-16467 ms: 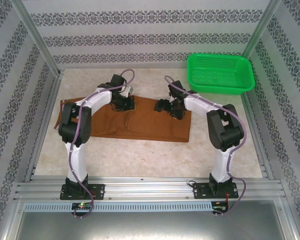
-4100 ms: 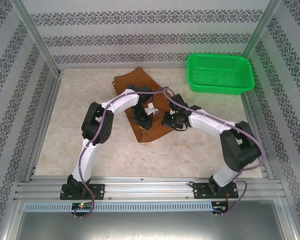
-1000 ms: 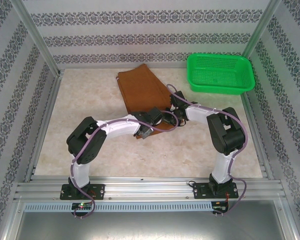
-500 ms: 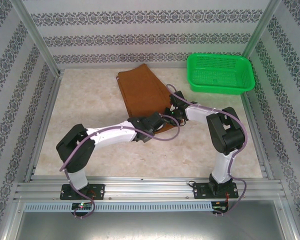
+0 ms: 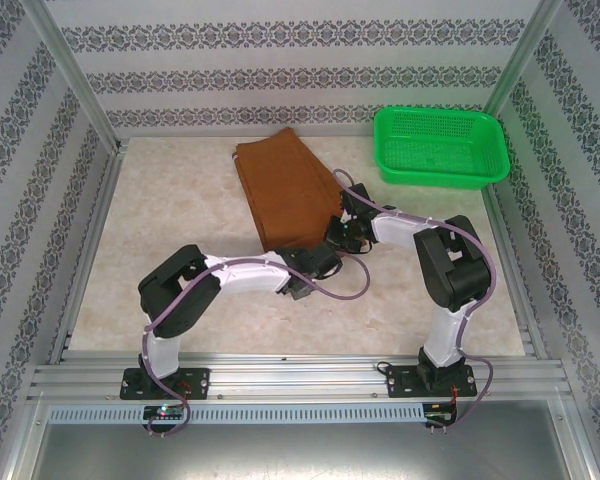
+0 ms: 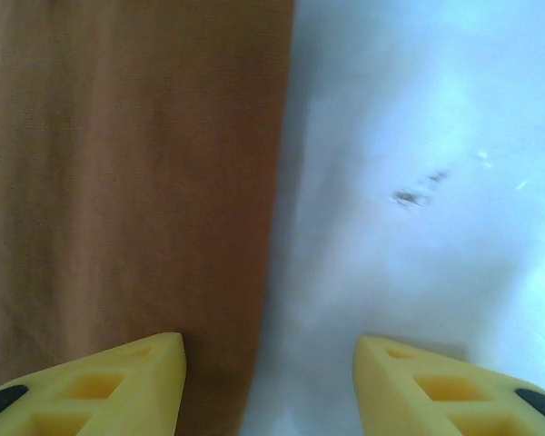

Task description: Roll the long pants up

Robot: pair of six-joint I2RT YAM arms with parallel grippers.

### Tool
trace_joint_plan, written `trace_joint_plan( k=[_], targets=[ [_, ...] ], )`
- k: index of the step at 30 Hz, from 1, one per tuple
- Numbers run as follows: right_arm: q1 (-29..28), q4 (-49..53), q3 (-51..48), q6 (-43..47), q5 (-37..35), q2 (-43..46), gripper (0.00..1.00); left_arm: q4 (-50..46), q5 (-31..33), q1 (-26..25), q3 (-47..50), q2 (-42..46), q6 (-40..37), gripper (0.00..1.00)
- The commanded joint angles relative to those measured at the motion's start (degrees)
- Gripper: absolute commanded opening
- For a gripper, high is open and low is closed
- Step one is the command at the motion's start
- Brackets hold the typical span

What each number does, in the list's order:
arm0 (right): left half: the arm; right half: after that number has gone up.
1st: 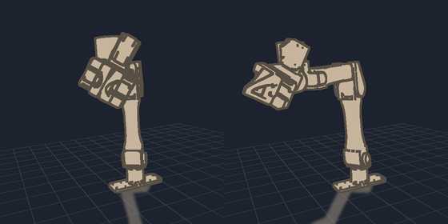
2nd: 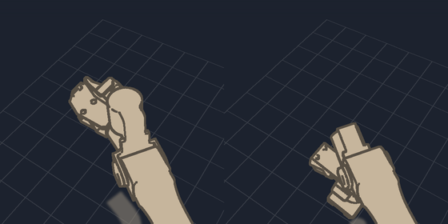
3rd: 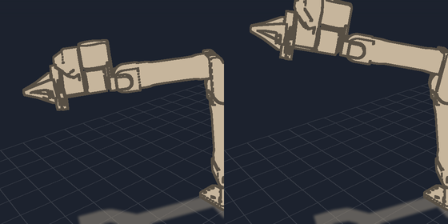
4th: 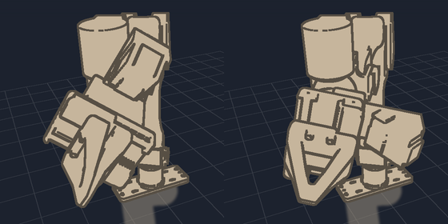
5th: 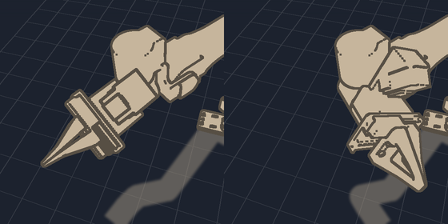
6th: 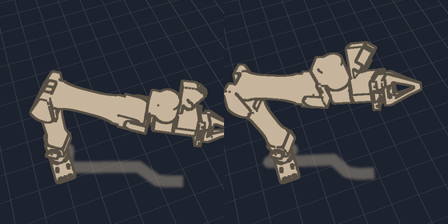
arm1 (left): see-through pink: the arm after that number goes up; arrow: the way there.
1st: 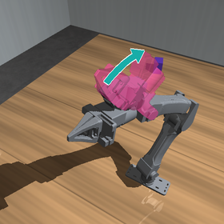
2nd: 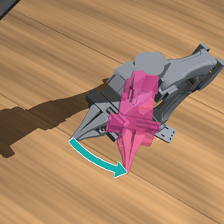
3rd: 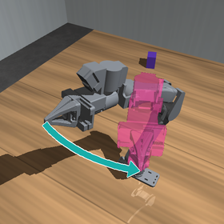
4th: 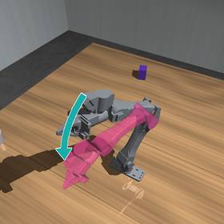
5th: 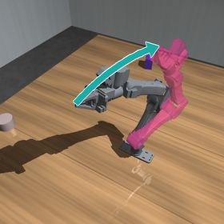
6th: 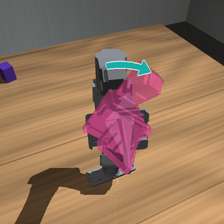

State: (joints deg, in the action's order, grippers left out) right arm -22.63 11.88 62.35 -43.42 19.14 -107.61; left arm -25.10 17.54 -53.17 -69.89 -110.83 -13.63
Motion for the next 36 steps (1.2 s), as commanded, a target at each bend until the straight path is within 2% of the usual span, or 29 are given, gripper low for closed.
trace_joint_plan(
  k=[1,7,15,19,22,29,33,34,35,36],
  targets=[
    [0.0,5.7,-2.0,-0.2,-1.5,0.0,0.00,2.4,3.3,5.0,0.2,-4.8,-2.1,0.51],
    [-0.1,5.7,-1.9,-0.6,-1.3,-0.5,0.00,1.4,2.8,8.3,-4.8,-8.3,-3.1,0.49],
    [-0.1,6.7,-1.0,-0.5,-1.7,-0.4,0.00,2.5,11.7,10.9,-8.4,-12.2,-6.1,0.47],
    [0.0,6.8,-0.5,-0.5,-1.7,-0.8,0.00,1.9,12.5,13.0,-8.8,-12.9,-6.5,0.48],
    [-0.1,7.0,0.1,-0.5,-1.4,-1.5,0.00,3.1,15.8,13.5,-9.1,-13.8,-8.2,0.48],
    [-0.5,7.9,1.6,-0.3,-1.4,-2.3,0.00,1.2,15.4,14.9,-13.0,-16.3,-8.0,0.48],
    [-0.5,8.3,2.1,-0.3,-1.5,-2.6,0.00,-5.5,11.0,16.9,-18.5,-21.0,-7.4,0.51],
    [-0.5,8.3,2.2,-0.3,-1.3,-2.7,0.00,-8.3,9.1,17.4,-20.5,-22.5,-7.4,0.69],
    [-0.5,8.3,2.3,-0.3,-1.3,-2.7,0.00,-11.3,7.5,17.7,-22.8,-24.2,-7.4,1.00],
    [-0.6,8.3,2.3,-0.4,-1.3,-2.6,0.00,-11.8,5.9,18.0,-23.5,-24.4,-7.7,1.00]
  ],
)
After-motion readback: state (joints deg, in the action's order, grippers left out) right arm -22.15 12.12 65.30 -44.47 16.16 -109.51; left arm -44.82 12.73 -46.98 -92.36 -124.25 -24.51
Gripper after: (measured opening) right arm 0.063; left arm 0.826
